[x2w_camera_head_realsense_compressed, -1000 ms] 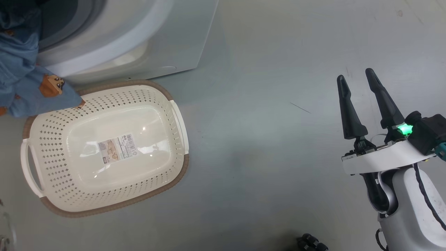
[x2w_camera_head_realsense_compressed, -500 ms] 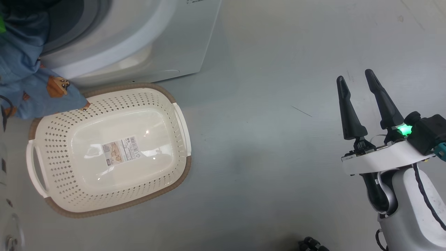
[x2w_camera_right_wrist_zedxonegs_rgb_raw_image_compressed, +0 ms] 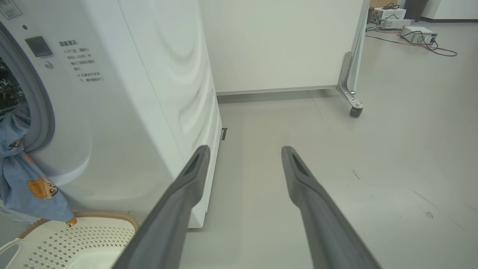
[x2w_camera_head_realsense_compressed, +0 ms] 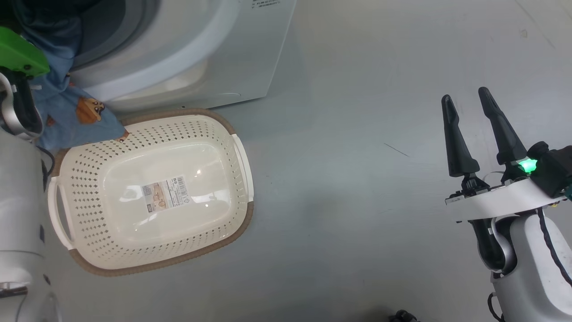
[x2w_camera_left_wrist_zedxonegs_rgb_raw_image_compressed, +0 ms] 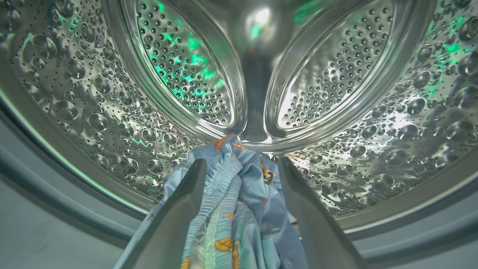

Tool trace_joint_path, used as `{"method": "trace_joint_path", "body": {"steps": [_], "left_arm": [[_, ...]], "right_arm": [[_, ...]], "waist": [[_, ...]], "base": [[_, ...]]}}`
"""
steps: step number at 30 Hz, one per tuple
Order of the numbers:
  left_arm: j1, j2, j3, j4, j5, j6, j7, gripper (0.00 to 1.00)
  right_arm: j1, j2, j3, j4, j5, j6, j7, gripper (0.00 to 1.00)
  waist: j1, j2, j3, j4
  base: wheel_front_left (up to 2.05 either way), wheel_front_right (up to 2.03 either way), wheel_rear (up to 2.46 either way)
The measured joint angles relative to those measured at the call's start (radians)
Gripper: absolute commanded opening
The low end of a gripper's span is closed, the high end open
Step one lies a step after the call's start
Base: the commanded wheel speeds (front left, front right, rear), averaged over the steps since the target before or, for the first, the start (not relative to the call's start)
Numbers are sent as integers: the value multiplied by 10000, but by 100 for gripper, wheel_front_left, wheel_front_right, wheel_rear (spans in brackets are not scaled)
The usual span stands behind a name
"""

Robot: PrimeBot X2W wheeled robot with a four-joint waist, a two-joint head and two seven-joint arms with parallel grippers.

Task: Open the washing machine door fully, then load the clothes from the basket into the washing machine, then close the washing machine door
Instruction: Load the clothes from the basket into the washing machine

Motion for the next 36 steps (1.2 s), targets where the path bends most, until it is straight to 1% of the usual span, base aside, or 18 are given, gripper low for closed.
{"method": "trace_joint_path", "body": {"steps": [3, 7, 8, 14, 21, 36], "left_arm": [[344, -42, -10, -169, 161, -4, 0, 100], [749, -259, 0, -481, 245, -15, 0, 100], [830, -305, -10, -552, 284, -81, 0, 100], [1494, -600, 0, -1104, 539, -105, 0, 100], [2551, -905, 46, -1814, 811, -253, 0, 100], [4189, -1104, 221, -3095, 1126, -439, 0, 100]], "right_arm": [[1, -23, -27, -2, -2, 0, 0, 100], [4, -96, -90, -2, -13, 0, 0, 100], [5, -105, -128, -2, -13, 0, 0, 100], [13, -198, -286, -8, -17, 0, 0, 100], [75, -242, -370, -2, -27, 0, 0, 100], [313, -284, -372, 82, -29, 0, 0, 100]], "waist": [[0, 0, -60, 73], [0, 0, -114, 187], [0, 0, -125, 211], [0, 0, -195, 370], [0, 0, -347, 571], [0, 0, -700, 767]], "base": [[0, 0, 0], [0, 0, 0], [0, 0, 0], [0, 0, 0], [0, 0, 0], [0, 0, 0]]}}
